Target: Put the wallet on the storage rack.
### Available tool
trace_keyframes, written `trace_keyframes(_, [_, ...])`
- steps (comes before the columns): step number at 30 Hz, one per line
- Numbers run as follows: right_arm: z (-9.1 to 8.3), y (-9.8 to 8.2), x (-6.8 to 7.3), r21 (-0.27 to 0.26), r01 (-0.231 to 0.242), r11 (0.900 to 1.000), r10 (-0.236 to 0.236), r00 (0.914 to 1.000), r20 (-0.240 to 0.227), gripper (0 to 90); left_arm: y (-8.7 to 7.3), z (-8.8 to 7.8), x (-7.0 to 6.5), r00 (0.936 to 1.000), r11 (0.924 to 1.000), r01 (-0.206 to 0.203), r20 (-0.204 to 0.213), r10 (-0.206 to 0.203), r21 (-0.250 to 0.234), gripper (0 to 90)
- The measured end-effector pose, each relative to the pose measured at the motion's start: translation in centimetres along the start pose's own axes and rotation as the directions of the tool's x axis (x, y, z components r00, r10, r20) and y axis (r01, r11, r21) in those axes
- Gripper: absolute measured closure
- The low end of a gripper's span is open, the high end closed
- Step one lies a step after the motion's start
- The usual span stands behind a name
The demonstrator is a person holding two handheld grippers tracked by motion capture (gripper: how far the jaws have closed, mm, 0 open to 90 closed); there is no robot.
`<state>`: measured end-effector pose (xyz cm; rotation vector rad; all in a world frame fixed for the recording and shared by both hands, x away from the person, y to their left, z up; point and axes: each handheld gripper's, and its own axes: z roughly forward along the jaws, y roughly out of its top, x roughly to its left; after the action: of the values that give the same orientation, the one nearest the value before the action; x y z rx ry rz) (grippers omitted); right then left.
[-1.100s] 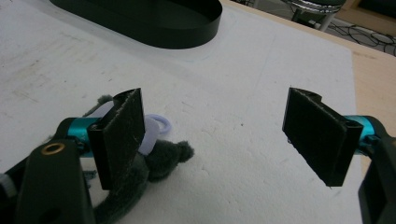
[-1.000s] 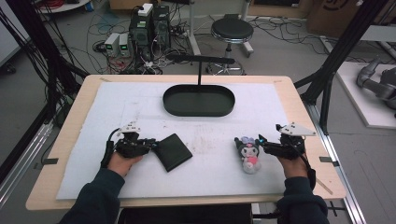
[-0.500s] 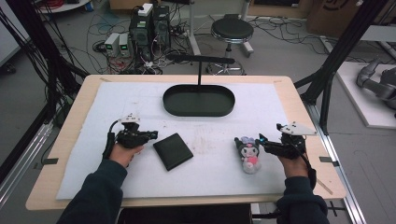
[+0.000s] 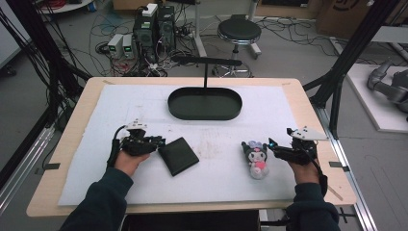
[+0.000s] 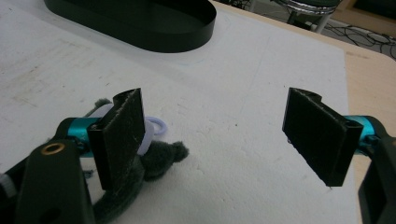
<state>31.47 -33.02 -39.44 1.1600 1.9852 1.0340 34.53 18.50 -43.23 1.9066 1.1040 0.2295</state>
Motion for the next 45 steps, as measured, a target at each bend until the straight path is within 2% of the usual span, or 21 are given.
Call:
trace_keyframes(1, [0.0, 0.0, 0.0, 0.001, -0.001, 1.0, 0.001, 1.0, 0.0, 21.5, -0.4, -0.4, 0.1, 1.0, 0.9998, 0.002, -0.005, -0.002, 0.018, 75.6])
trace_keyframes(2, [0.0, 0.0, 0.0, 0.001, -0.001, 1.0, 0.001, 1.0, 0.0, 21.5, -0.8, -0.7, 0.1, 0.9997, 0.9994, 0.021, -0.017, -0.02, 0.028, 75.6])
trace_keyframes(3, [0.0, -0.1, 0.0, 0.001, 0.002, 1.0, -0.002, 1.0, 0.001, 21.5, -1.4, -1.3, 0.2, 0.9988, 0.9974, 0.046, -0.015, -0.046, 0.055, 79.3])
trace_keyframes(4, [0.0, -0.1, 0.0, 0.001, 0.002, 1.0, -0.002, 1.0, 0.001, 21.5, -1.4, -1.3, 0.2, 0.9988, 0.9974, 0.046, -0.015, -0.046, 0.055, 79.5])
trace_keyframes(7, [-0.1, -0.1, -0.1, 0.0, 0.002, 1.0, -0.002, 1.0, 0.002, 21.5, -1.8, -1.0, 0.2, 0.9976, 0.9888, 0.06, 0.026, -0.064, 0.137, 79.4])
trace_keyframes(8, [-0.1, -0.1, -0.1, 0.0, 0.002, 1.0, -0.002, 1.0, 0.002, 21.5, -1.9, -0.8, 0.1, 0.9972, 0.9884, 0.062, 0.032, -0.067, 0.138, 79.4])
trace_keyframes(10, [-0.1, -0.1, 0.0, 0.001, 0.002, 1.0, -0.002, 1.0, 0.001, 21.5, -1.6, -0.2, 0.1, 0.9949, 0.9895, 0.079, 0.052, -0.086, 0.121, 78.5])
trace_keyframes(12, [-0.1, 0.0, 0.0, 0.0, 0.004, 1.0, -0.004, 1.0, 0.001, 21.5, -1.2, 0.6, 0.0, 0.9963, 0.9917, 0.072, 0.039, -0.076, 0.107, 76.2])
trace_keyframes(18, [0.0, -0.1, -0.1, 0.001, 0.002, 1.0, -0.002, 1.0, 0.0, 21.5, 0.4, 3.1, -0.1, 0.9952, 0.9938, 0.093, 0.023, -0.095, 0.06, 71.4])
trace_keyframes(23, [0.1, -0.1, -0.1, 0.008, 0.0, 1.0, 0.0, 1.0, -0.002, 21.5, 1.7, 5.2, -1.0, 0.9937, 0.9951, 0.088, 0.066, -0.091, 0.045, 68.3])
trace_keyframes(26, [0.1, -0.1, 0.0, 0.005, 0.004, 1.0, -0.003, 1.0, -0.003, 21.5, 2.2, 4.9, -1.4, 0.9927, 0.9946, 0.104, 0.061, -0.104, 0.005, 64.1])
trace_keyframes(28, [0.2, -0.1, -0.1, 0.004, 0.004, 1.0, -0.004, 1.0, -0.003, 21.5, 2.2, 4.4, -1.6, 0.9912, 0.994, 0.109, 0.074, -0.109, 0.002, 62.8])
trace_keyframes(30, [0.2, -0.1, -0.1, 0.007, -0.001, 1.0, 0.001, 1.0, -0.002, 21.5, 1.9, 3.9, -1.9, 0.9914, 0.9946, 0.104, 0.08, -0.104, 0.005, 60.6])
trace_keyframes(35, [0.2, 0.0, 0.0, 0.004, 0.005, 1.0, -0.005, 1.0, -0.002, 21.5, 0.8, 3.8, -1.6, 0.9858, 0.9904, 0.134, 0.097, -0.137, 0.033, 54.8])
trace_keyframes(37, [0.2, 0.0, 0.0, 0.004, 0.009, 1.0, -0.009, 1.0, -0.002, 21.5, 0.5, 4.0, -1.5, 0.9801, 0.987, 0.155, 0.119, -0.159, 0.043, 53.7])
trace_keyframes(40, [0.2, 0.0, 0.1, 0.007, 0.006, 1.0, -0.006, 1.0, -0.003, 21.5, 0.3, 4.6, -1.8, 0.9751, 0.9886, 0.137, 0.167, -0.146, 0.062, 51.1])
trace_keyframes(42, [0.2, 0.0, 0.1, 0.009, 0.006, 1.0, -0.006, 1.0, -0.003, 21.5, 0.3, 4.8, -2.2, 0.9778, 0.9918, 0.109, 0.172, -0.119, 0.066, 54.5])
trace_keyframes(43, [0.2, 0.0, 0.1, 0.009, 0.007, 1.0, -0.007, 1.0, 0.0, 21.5, 0.2, 4.9, -2.4, 0.9812, 0.9935, 0.095, 0.163, -0.104, 0.062, 61.7])
trace_keyframes(45, [0.2, 0.0, 0.0, 0.009, 0.007, 1.0, -0.007, 1.0, -0.001, 21.5, 0.2, 5.0, -2.5, 0.9823, 0.9951, 0.085, 0.163, -0.092, 0.051, 67.4])
